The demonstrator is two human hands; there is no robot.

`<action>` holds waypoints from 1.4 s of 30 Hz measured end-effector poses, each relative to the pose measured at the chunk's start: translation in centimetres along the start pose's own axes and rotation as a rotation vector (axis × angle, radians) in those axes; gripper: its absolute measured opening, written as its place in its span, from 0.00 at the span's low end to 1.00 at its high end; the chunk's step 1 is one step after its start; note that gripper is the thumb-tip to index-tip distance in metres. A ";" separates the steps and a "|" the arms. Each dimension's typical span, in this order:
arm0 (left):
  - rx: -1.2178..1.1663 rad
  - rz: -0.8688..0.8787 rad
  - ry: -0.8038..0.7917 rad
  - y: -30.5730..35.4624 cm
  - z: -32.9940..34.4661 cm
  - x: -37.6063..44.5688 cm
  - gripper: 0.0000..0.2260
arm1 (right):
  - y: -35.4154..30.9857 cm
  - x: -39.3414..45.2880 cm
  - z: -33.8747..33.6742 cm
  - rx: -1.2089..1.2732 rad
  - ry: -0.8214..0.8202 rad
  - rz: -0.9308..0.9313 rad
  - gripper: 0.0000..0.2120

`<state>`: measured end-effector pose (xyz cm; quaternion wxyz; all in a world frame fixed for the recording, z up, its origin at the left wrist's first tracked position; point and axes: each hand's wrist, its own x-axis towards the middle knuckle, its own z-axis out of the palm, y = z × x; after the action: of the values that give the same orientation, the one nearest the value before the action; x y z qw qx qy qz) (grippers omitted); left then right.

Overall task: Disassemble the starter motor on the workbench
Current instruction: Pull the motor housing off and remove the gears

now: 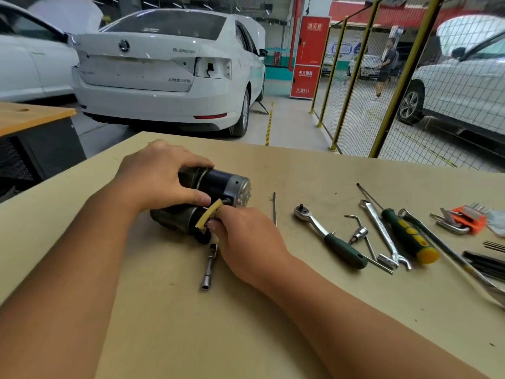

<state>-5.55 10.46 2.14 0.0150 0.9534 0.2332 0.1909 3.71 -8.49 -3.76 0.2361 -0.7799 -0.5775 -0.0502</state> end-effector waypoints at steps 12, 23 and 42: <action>-0.002 -0.006 0.168 0.8 1.7 0.3 0.32 | 1.4 0.4 -0.4 0.187 0.023 0.060 0.08; -0.119 0.076 0.334 1.9 4.0 1.0 0.31 | 2.8 0.8 -0.5 0.404 0.066 0.201 0.08; -0.184 0.089 0.357 1.7 4.0 1.0 0.29 | 3.3 1.4 -0.7 0.474 -0.009 0.223 0.09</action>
<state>-2.49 9.66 -0.99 0.0521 0.9084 0.1713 0.3779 7.35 -8.28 -3.71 0.4134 -0.7620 -0.4847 0.1164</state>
